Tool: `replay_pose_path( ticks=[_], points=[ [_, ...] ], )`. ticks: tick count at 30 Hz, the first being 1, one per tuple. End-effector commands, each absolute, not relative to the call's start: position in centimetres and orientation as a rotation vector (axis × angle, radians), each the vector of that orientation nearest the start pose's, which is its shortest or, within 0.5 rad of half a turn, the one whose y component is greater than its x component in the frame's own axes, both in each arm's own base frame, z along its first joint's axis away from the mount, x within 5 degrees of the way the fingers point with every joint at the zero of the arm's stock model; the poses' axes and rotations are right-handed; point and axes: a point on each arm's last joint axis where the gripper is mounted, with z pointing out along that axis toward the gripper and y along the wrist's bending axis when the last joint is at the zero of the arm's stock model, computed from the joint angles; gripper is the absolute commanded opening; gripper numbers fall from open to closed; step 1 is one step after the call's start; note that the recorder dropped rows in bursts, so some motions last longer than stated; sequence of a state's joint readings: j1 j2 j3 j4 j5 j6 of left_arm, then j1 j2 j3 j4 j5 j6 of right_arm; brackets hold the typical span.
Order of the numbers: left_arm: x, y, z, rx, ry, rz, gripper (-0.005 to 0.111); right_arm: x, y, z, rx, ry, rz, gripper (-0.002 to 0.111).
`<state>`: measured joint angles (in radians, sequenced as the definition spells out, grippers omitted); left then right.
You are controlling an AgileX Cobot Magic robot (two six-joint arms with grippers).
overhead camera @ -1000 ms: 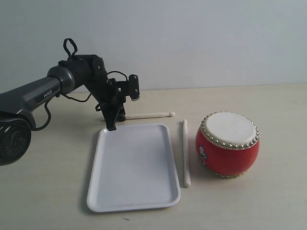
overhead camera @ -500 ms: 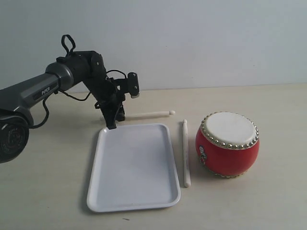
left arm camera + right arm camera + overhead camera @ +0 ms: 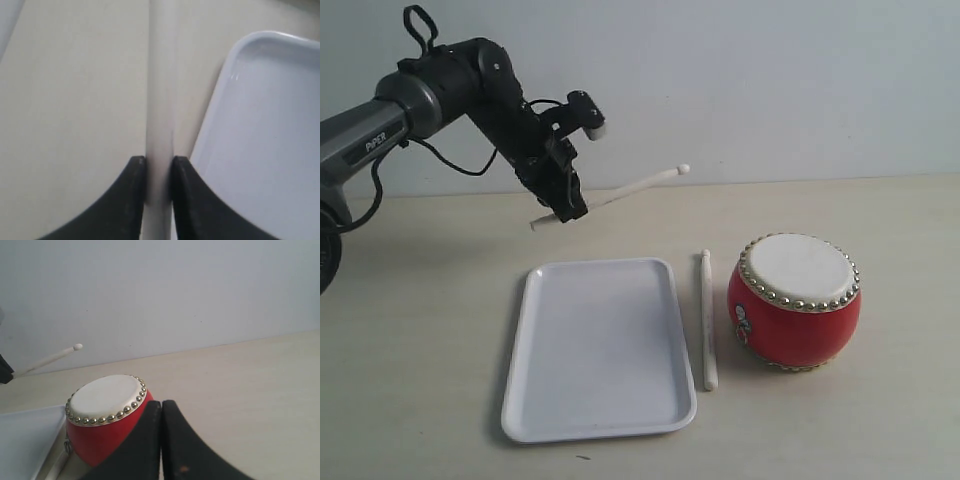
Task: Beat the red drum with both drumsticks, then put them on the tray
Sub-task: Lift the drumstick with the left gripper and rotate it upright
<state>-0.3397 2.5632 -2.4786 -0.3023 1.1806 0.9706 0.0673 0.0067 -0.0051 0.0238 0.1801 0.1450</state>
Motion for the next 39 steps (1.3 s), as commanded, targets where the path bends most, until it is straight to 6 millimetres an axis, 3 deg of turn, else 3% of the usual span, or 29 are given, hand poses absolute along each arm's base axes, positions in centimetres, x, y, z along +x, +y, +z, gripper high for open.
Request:
replay_pose_path(
  ticks=[1, 6, 19, 31, 39],
  points=[
    [50.8, -18.2, 19.9, 1.410, 2.244, -0.360, 0.000, 5.6, 0.4, 19.7, 0.083, 1.661, 0.176, 0.000],
    [51.1, -17.0, 20.1, 1.307, 2.306, -0.372, 0.000, 5.6, 0.4, 19.7, 0.083, 1.661, 0.176, 0.000],
    [49.4, -16.4, 23.4, 1.226, 2.349, -0.398, 0.000, 5.6, 0.4, 19.7, 0.083, 1.661, 0.176, 0.000],
    [45.0, -15.3, 23.9, 1.281, 2.441, -0.447, 0.000, 5.6, 0.4, 19.7, 0.084, 1.661, 0.177, 0.000],
    [41.3, -14.8, 23.6, 1.272, 2.395, -0.508, 0.000, 5.6, 0.4, 19.7, 0.083, 1.661, 0.175, 0.000]
  ],
)
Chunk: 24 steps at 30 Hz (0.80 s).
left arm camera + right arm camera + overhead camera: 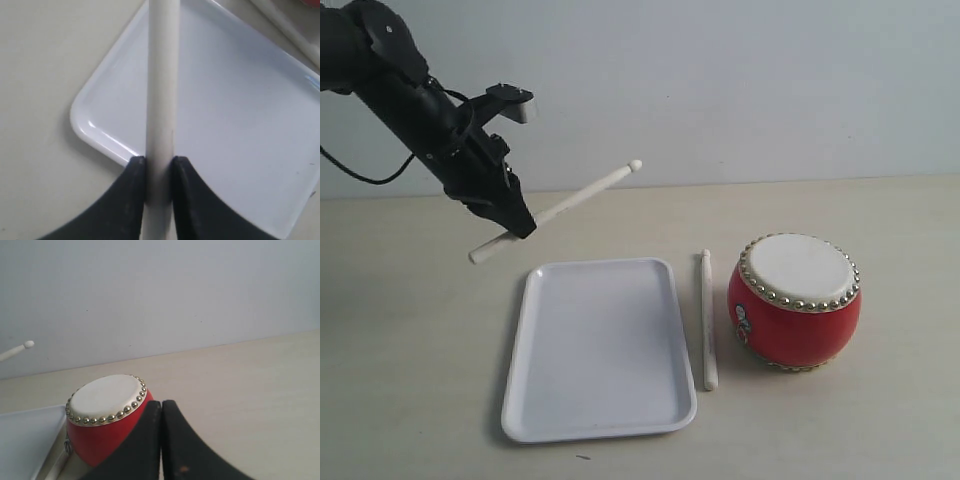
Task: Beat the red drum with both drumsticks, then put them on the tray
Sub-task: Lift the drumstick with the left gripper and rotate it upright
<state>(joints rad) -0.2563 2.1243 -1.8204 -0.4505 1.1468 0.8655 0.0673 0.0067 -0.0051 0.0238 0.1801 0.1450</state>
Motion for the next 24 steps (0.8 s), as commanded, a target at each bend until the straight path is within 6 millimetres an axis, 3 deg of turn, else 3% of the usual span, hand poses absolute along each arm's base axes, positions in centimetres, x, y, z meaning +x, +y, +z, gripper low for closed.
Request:
replay_pose_path(
  ticks=[1, 15, 19, 24],
  points=[
    [40.9, -14.6, 23.7, 1.268, 2.389, -0.501, 0.000, 5.6, 0.4, 19.7, 0.083, 1.661, 0.175, 0.000],
    [37.6, -14.8, 25.3, 1.201, 2.297, -0.641, 0.000, 5.6, 0.4, 19.7, 0.047, 1.662, 0.142, 0.000],
    [36.8, -14.9, 25.1, 1.166, 2.252, -0.735, 0.000, 5.6, 0.5, 20.1, 0.219, 1.609, 0.336, 0.000],
    [35.5, -15.2, 24.8, 1.095, 2.164, -0.906, 0.000, 5.6, 0.3, 21.4, 0.228, 1.464, 0.347, 0.000]
  ],
)
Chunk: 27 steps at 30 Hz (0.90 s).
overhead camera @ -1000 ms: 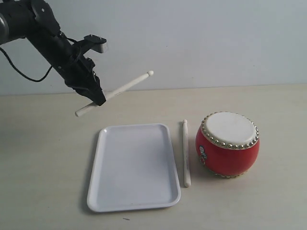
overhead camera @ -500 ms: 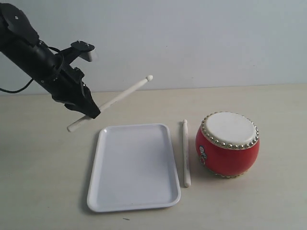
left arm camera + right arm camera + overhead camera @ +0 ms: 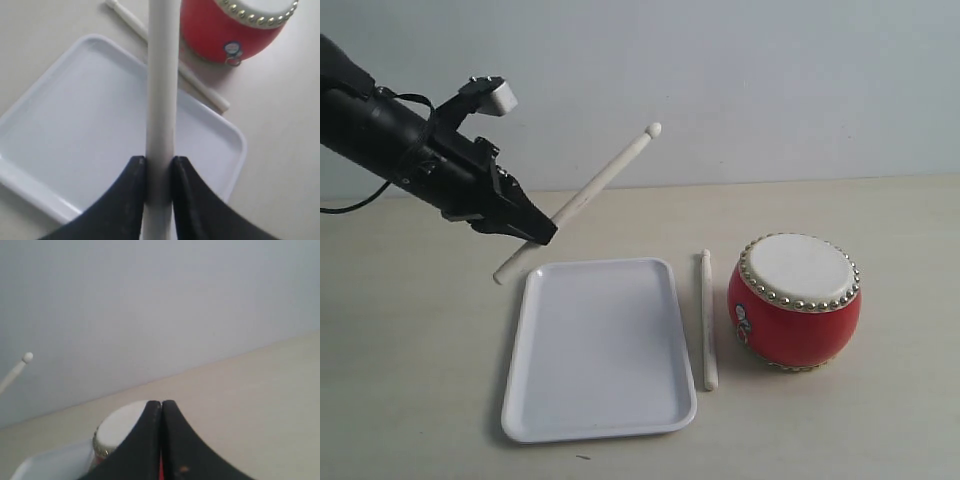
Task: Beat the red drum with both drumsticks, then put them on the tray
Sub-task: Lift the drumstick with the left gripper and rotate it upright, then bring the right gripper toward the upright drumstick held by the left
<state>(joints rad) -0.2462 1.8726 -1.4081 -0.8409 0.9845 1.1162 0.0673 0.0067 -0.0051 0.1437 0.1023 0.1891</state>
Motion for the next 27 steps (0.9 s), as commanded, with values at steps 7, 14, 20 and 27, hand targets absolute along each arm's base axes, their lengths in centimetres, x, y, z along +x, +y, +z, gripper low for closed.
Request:
replay_pose_path(
  ticks=[7, 14, 20, 27],
  points=[
    [32.8, -14.9, 23.3, 1.007, 2.103, -0.974, 0.000, 5.3, 0.0, 23.2, 0.284, 1.257, 0.416, 0.000],
    [29.4, -14.8, 20.8, 0.840, 1.975, -1.143, 0.000, 5.3, -0.1, 23.2, 0.508, 1.201, 0.704, 0.000],
    [26.8, -14.6, 19.1, 0.837, 1.886, -1.254, 0.000, 5.4, 1.4, 23.4, 0.286, 1.271, 0.711, 0.000],
    [25.9, -14.5, 18.9, 0.855, 1.863, -1.297, 0.000, 8.5, 4.0, 24.3, 0.015, 1.485, 0.767, 0.000]
  ],
)
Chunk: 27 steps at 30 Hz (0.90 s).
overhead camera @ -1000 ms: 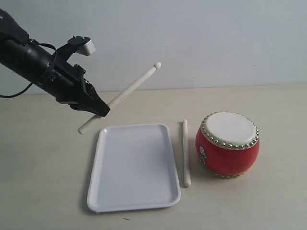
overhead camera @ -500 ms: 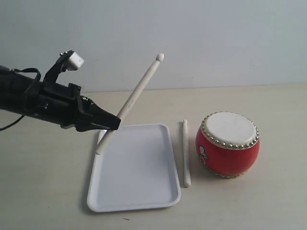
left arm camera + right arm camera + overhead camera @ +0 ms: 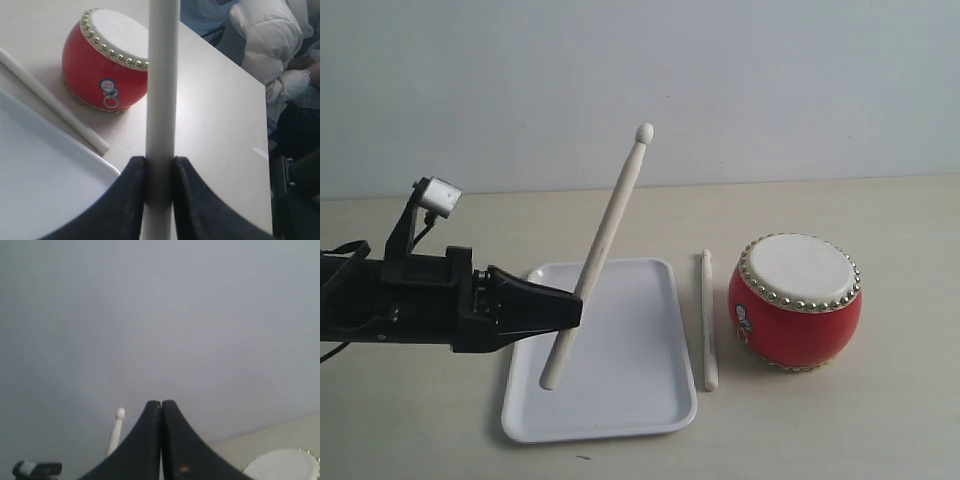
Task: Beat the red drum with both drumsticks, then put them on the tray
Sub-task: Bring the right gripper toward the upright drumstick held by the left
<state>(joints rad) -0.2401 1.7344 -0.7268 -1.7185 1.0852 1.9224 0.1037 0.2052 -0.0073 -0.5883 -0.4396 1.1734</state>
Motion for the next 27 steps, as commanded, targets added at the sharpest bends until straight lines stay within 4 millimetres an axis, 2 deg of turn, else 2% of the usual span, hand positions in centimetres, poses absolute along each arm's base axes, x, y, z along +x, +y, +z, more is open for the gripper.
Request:
replay_pose_path(
  ticks=[1, 5, 7, 8, 11, 14, 19, 23, 27],
  points=[
    [25.9, -14.5, 18.9, 0.854, 1.858, -1.300, 0.000, 9.5, 4.3, 24.7, -0.028, 1.537, 0.741, 0.000],
    [26.1, -14.1, 19.1, 0.844, 1.850, -1.299, 0.000, 14.3, 6.0, 26.9, -0.177, 1.717, 0.772, 0.000],
    [26.3, -14.1, 19.2, 0.851, 1.840, -1.290, 0.000, 17.4, 7.0, 27.5, -0.254, 1.832, 0.818, 0.000],
    [26.3, -14.1, 19.2, 0.854, 1.836, -1.288, 0.000, 18.9, 7.4, 27.3, -0.266, 1.900, 0.856, 0.000],
    [26.6, -14.2, 19.6, 0.860, 1.821, -1.280, 0.000, 22.4, 9.0, 27.2, -0.452, 2.023, 1.001, 0.003],
    [27.0, -14.3, 20.0, 0.864, 1.802, -1.278, 0.000, 25.3, 10.2, 25.9, -0.568, 2.067, 1.150, 0.013],
    [27.3, -14.5, 20.9, 0.872, 1.755, -1.322, 0.000, 28.0, 11.6, 23.0, -0.573, 1.988, 1.228, 0.032],
    [27.5, -14.6, 21.0, 0.870, 1.751, -1.326, 0.000, 28.4, 13.6, 21.8, -0.607, 1.831, 1.361, 0.044],
    [27.5, -14.6, 21.0, 0.865, 1.759, -1.322, 0.000, 28.5, 15.5, 20.9, -0.639, 1.753, 1.374, 0.052]
  ],
)
